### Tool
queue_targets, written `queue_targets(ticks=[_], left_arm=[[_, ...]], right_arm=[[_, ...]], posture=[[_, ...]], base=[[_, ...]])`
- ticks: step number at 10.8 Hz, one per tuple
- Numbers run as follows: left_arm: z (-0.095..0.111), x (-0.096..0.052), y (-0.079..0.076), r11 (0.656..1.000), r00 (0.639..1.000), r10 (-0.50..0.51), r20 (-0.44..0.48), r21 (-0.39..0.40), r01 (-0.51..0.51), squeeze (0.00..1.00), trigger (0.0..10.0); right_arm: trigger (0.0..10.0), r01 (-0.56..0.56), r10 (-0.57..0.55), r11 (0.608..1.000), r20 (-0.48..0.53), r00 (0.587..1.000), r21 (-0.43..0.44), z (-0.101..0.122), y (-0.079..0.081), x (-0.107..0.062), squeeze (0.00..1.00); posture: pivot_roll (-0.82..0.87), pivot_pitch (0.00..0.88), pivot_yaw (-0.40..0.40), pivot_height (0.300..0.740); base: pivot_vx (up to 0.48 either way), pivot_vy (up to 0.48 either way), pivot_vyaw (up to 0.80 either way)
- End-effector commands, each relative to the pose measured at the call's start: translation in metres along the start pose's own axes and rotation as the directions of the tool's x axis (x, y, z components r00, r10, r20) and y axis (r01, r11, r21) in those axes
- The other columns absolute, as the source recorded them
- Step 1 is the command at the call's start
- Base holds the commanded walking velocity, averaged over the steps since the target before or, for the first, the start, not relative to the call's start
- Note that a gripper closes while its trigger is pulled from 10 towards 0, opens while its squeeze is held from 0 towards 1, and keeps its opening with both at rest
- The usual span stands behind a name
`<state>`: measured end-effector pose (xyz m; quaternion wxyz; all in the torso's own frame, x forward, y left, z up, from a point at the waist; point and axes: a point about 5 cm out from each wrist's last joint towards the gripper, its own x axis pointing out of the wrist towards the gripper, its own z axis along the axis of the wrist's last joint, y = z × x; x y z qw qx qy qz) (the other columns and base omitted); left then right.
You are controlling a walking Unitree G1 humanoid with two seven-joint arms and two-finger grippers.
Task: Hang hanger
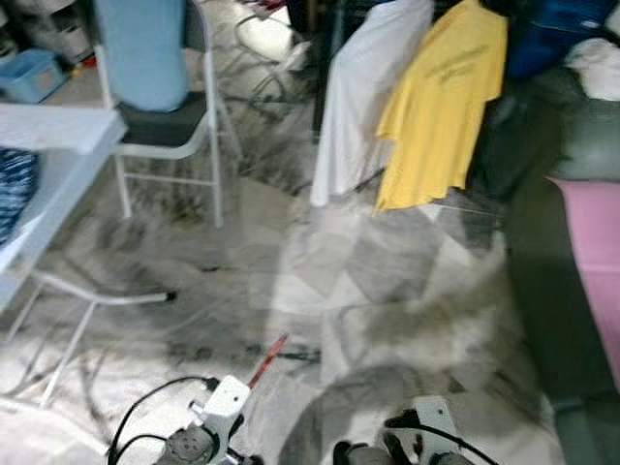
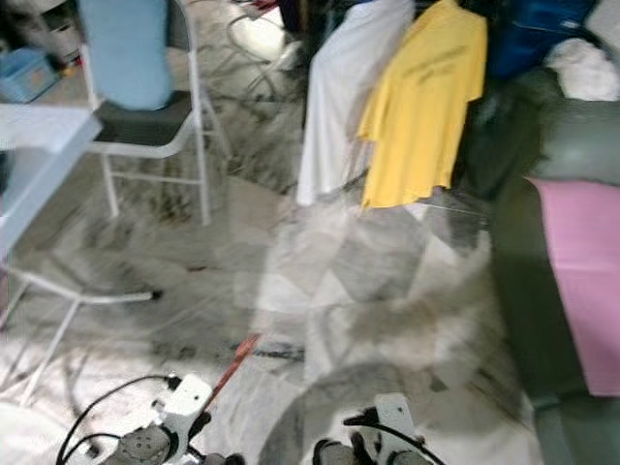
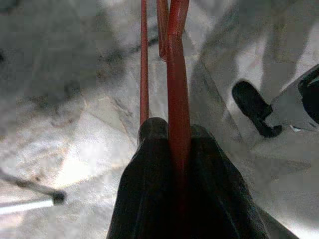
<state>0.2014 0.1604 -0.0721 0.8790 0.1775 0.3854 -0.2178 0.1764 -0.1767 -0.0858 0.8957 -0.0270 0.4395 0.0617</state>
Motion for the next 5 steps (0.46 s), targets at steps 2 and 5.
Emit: queue_targets(ticks=[2,5], left_arm=[[0.003,-0.002,-0.004,0.985,0.997,-0.065,0.047,0.162,0.056,0.0,10.0],[0.18,-0.013,0.062,0.874,0.872,-0.194,0.449,0.483,-0.054,0.0,10.0]], right_arm=[[10.0,0.025,0.0,0.992,0.202,0.979,-0.122,0.037,-0.018,-0.002,0.0],[10.0,0.151,0.088,0.896,0.5,0.861,-0.417,0.135,-0.061,-0.024,0.0]], posture=[[-0.1,0.206,0.054,0.74],[-0.12,0.22,0.075,0.74]], base=[[0.0,0.0,0.0],[0.0,0.0,0.0]])
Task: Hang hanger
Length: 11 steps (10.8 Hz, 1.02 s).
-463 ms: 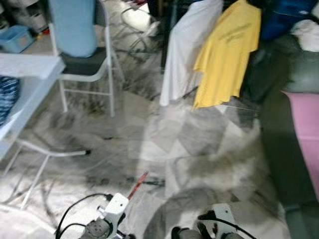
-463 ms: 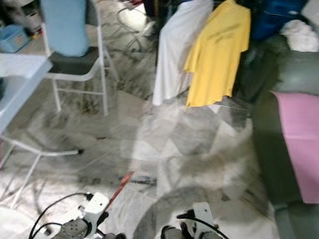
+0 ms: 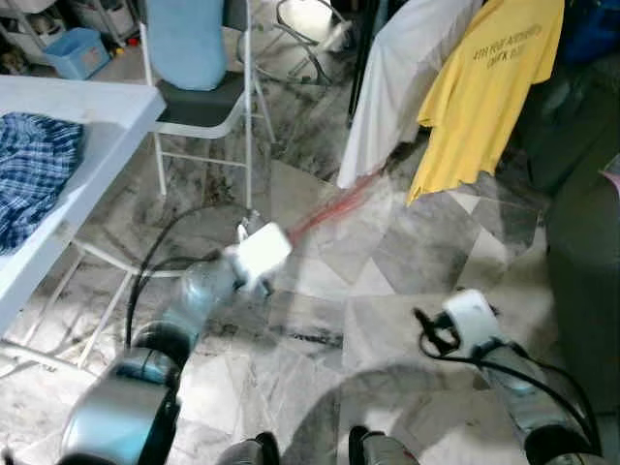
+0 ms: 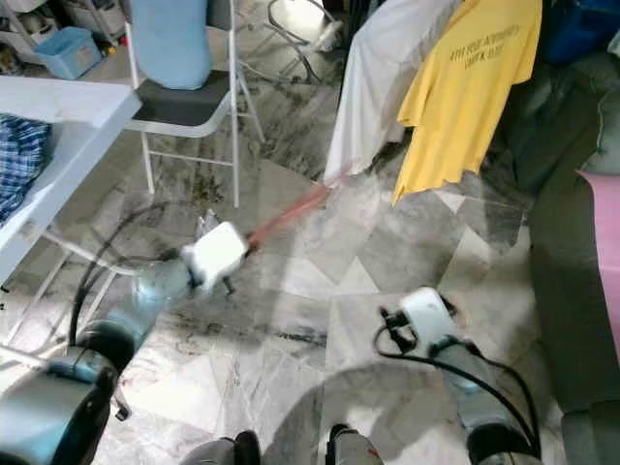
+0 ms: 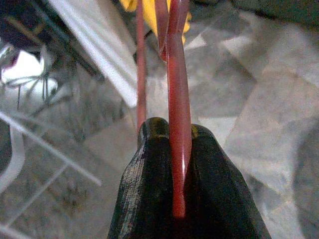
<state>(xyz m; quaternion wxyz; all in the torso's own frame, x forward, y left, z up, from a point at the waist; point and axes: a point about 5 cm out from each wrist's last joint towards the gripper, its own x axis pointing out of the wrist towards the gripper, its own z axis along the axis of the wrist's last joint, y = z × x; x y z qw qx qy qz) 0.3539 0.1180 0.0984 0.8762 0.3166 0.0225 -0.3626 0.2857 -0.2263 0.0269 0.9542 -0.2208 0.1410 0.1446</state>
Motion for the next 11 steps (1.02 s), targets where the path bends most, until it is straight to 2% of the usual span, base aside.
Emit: queue_targets(ticks=[1,2,3,4,5,6,7,8,9,11], left_arm=[[-0.026,-0.009,-0.019,0.998,0.992,-0.056,-0.109,-0.038,0.052,0.0,10.0],[-0.022,-0.006,-0.016,0.998,0.994,-0.055,-0.098,-0.045,0.05,0.0,10.0],[-0.022,-0.006,-0.016,0.997,0.992,-0.076,-0.103,-0.036,0.072,0.0,10.0],[-0.024,-0.007,-0.016,0.995,0.987,-0.097,-0.132,0.018,0.1,0.0,10.0],[-0.027,-0.009,-0.011,0.996,0.984,-0.085,-0.154,0.005,0.087,0.0,10.0],[-0.025,-0.01,-0.005,0.994,0.984,-0.089,-0.154,0.054,0.099,0.0,10.0],[-0.016,-0.008,-0.003,0.982,0.985,-0.125,-0.118,0.127,0.14,0.0,10.0],[-0.007,-0.005,-0.004,0.973,0.983,-0.165,-0.076,0.152,0.175,0.0,10.0],[-0.003,-0.003,-0.01,0.947,0.97,-0.234,-0.068,0.21,0.243,0.0,10.0],[-0.005,-0.004,-0.016,0.928,0.955,-0.288,-0.076,0.225,0.298,0.0,10.0]], right_arm=[[10.0,-0.015,0.015,1.0,-0.004,1.0,-0.019,-0.002,-0.003,-0.003,0.0],[10.0,-0.027,0.031,0.995,0.031,0.999,-0.096,0.009,-0.012,-0.002,0.0],[10.0,-0.046,0.055,0.989,0.061,0.997,-0.137,0.018,-0.017,-0.003,0.0],[10.0,-0.103,0.125,0.972,0.092,0.988,-0.211,0.029,-0.019,-0.003,0.0],[10.0,-0.181,0.214,0.948,0.105,0.971,-0.262,0.037,-0.016,-0.005,0.0],[10.0,-0.269,0.318,0.902,0.097,0.943,-0.337,0.045,-0.014,-0.009,0.0],[10.0,-0.3,0.373,0.855,0.099,0.923,-0.423,0.058,-0.019,-0.01,0.0],[10.0,-0.297,0.39,0.818,0.094,0.916,-0.493,0.069,-0.025,-0.008,0.0],[10.0,-0.283,0.396,0.771,0.082,0.914,-0.57,0.081,-0.035,-0.005,0.0],[10.0,-0.277,0.404,0.735,0.071,0.912,-0.619,0.095,-0.043,-0.003,0.0]], posture=[[-0.12,0.22,0.077,0.74],[-0.12,0.219,0.077,0.74],[-0.12,0.215,0.071,0.74],[-0.12,0.215,0.064,0.74],[-0.12,0.216,0.062,0.74],[-0.13,0.219,0.056,0.74],[-0.13,0.222,0.058,0.74],[-0.13,0.224,0.061,0.74],[-0.12,0.223,0.063,0.74],[-0.12,0.221,0.065,0.74]], base=[[0.0,0.0,0.0],[0.0,0.0,0.0],[0.0,0.0,0.0],[0.0,0.0,0.0],[0.0,0.0,0.0],[0.0,0.0,0.0],[0.0,0.0,0.0],[0.0,0.0,0.0],[0.0,0.0,0.0],[0.0,0.0,0.0]])
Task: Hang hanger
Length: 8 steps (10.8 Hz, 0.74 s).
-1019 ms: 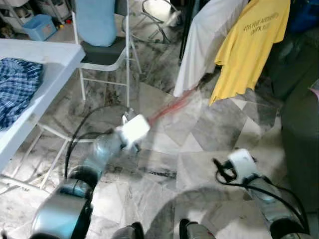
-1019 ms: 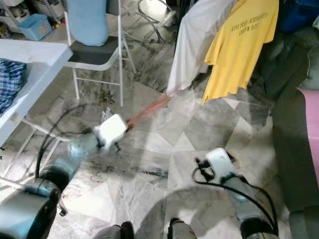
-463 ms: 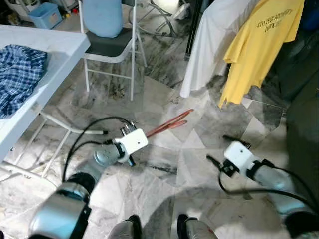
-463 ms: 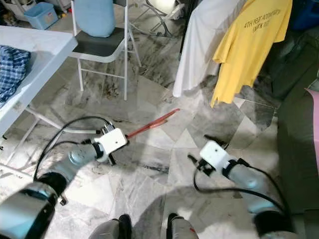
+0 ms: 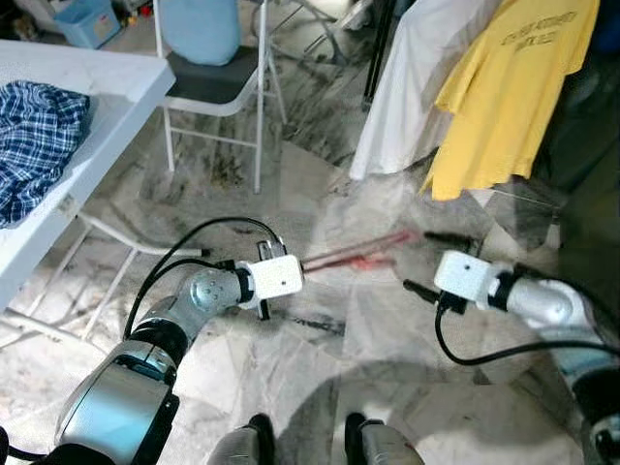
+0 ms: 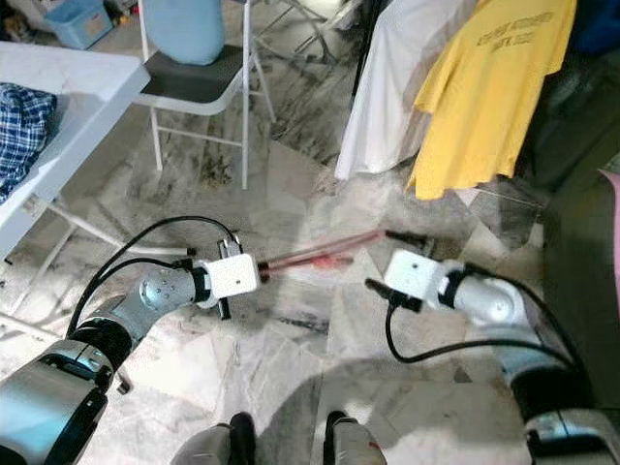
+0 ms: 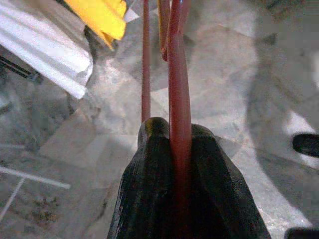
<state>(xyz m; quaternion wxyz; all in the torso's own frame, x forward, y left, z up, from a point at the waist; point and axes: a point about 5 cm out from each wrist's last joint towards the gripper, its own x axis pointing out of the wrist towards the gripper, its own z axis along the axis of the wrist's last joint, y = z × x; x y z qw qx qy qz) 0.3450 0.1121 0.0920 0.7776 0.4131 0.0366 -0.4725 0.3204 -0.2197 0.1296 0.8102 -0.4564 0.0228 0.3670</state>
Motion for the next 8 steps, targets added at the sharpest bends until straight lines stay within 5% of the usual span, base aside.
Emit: queue_targets(ticks=[1,5,6,7,8], left_arm=[[-0.002,-0.001,-0.005,1.0,1.0,-0.025,0.002,0.018,0.025,0.0,10.0],[0.026,0.013,-0.01,0.995,0.987,-0.079,0.139,0.066,0.07,0.0,10.0],[0.03,0.015,-0.013,0.992,0.981,-0.105,0.164,0.08,0.093,0.0,10.0],[0.03,0.015,-0.014,0.992,0.981,-0.108,0.163,0.081,0.096,0.0,10.0],[0.029,0.013,-0.013,0.993,0.982,-0.102,0.159,0.083,0.09,0.0,10.0]], right_arm=[[10.0,-0.049,0.049,0.999,-0.017,0.999,-0.017,-0.002,0.005,-0.001,0.0],[10.0,-0.141,0.137,0.987,-0.051,0.989,-0.084,-0.002,0.014,0.014,0.0],[7.8,-0.144,0.137,0.981,-0.064,0.989,-0.127,-0.001,0.01,0.018,0.0],[0.0,-0.142,0.137,0.985,-0.055,0.989,-0.101,-0.001,0.009,0.018,0.0],[0.0,-0.157,0.147,0.98,-0.086,0.985,-0.121,-0.007,0.009,0.016,0.0]], posture=[[-0.12,0.222,0.065,0.74],[-0.12,0.226,0.058,0.74],[-0.11,0.223,0.056,0.74],[-0.11,0.22,0.056,0.74],[-0.11,0.22,0.055,0.74]], base=[[0.0,0.0,0.0],[0.0,0.0,0.0],[0.0,0.0,0.0],[0.0,0.0,0.0],[0.0,0.0,0.0]])
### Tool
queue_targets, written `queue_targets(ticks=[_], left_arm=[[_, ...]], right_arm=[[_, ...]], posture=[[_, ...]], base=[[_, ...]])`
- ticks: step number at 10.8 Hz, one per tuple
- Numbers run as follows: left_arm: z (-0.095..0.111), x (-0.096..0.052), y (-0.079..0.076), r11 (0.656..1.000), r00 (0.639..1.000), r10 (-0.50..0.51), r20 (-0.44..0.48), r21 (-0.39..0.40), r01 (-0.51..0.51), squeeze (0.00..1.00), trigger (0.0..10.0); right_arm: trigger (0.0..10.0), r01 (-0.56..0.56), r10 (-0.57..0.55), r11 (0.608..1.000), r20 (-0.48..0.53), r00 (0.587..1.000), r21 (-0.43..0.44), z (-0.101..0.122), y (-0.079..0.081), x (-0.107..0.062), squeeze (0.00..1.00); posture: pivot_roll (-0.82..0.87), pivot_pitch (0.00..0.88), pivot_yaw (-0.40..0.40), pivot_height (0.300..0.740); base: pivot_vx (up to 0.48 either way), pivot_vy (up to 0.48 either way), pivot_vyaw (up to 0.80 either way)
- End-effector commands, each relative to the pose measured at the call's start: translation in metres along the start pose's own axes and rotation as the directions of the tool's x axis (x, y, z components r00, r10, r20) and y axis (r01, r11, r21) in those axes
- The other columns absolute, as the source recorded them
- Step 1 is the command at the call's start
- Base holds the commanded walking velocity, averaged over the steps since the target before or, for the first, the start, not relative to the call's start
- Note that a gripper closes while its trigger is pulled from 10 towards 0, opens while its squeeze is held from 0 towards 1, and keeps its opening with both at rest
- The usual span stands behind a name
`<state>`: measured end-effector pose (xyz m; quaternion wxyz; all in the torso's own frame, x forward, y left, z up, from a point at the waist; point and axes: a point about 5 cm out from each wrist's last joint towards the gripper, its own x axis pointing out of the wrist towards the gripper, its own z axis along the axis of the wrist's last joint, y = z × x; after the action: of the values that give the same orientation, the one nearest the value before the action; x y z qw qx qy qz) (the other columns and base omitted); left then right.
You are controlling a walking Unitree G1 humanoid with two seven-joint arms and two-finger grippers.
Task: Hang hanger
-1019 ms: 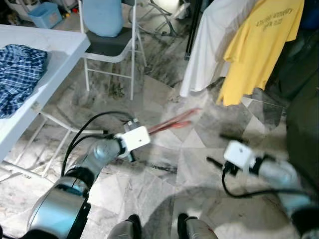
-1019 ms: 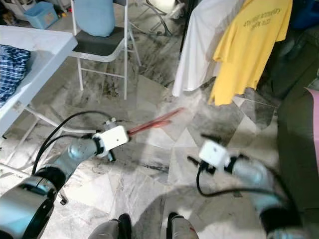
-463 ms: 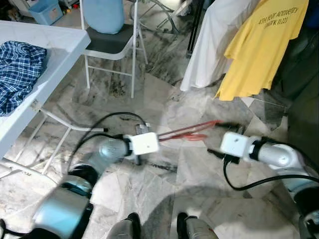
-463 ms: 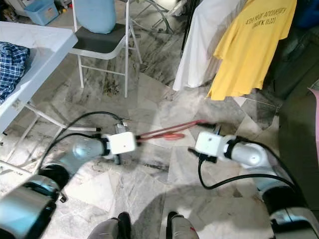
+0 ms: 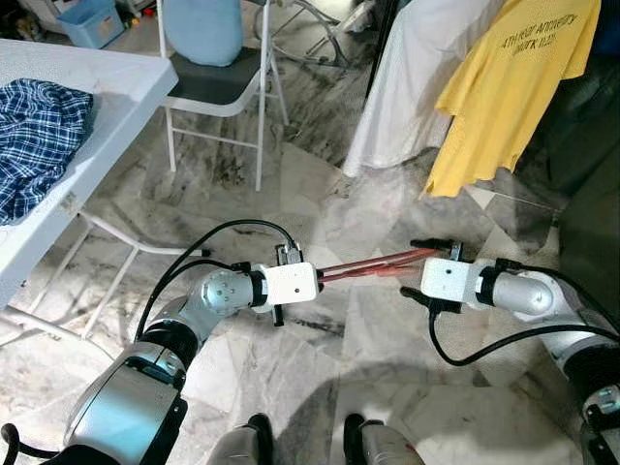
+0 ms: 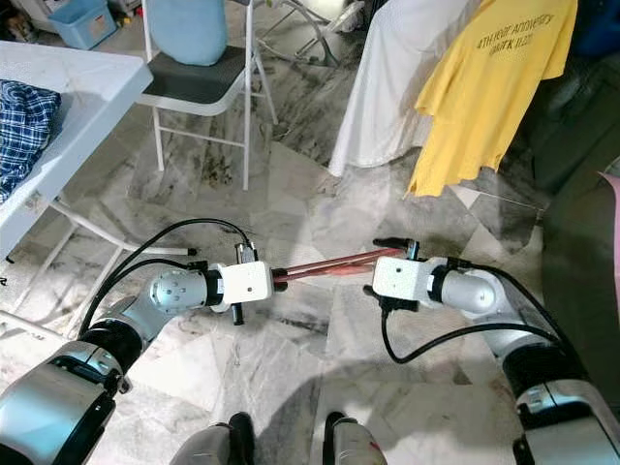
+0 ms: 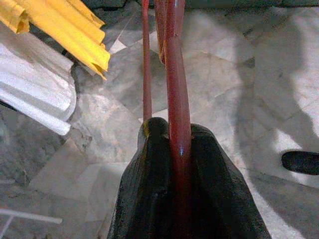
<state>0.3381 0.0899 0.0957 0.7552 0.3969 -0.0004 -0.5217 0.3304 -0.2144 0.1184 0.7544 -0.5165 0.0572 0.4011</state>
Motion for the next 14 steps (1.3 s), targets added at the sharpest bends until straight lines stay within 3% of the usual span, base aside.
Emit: queue_targets(ticks=[1,4,8,14], left_arm=[[0.009,0.003,-0.002,0.999,0.998,-0.025,0.053,0.044,0.023,0.0,10.0],[0.012,0.005,-0.001,0.998,0.997,-0.03,0.072,0.048,0.026,0.0,10.0],[0.015,0.003,-0.003,0.998,0.992,-0.052,0.115,0.041,0.048,0.0,10.0],[0.006,-0.005,-0.006,0.997,0.993,-0.066,0.093,0.034,0.064,0.0,10.0]], right_arm=[[0.0,-0.043,0.043,0.999,-0.026,0.999,-0.01,-0.005,0.008,0.001,0.0],[0.0,-0.067,0.066,0.998,-0.042,0.997,-0.008,-0.01,0.015,0.003,0.0],[0.0,-0.03,0.026,0.998,-0.061,0.998,-0.058,-0.014,0.012,0.002,0.0],[0.0,0.002,-0.006,0.997,-0.061,0.998,-0.074,-0.019,0.007,-0.006,0.0]], posture=[[-0.11,0.22,0.055,0.74],[-0.11,0.219,0.061,0.74],[-0.11,0.222,0.06,0.74],[-0.11,0.224,0.061,0.74]], base=[[0.0,0.0,0.0],[0.0,0.0,0.0],[0.0,0.0,0.0],[0.0,0.0,0.0]])
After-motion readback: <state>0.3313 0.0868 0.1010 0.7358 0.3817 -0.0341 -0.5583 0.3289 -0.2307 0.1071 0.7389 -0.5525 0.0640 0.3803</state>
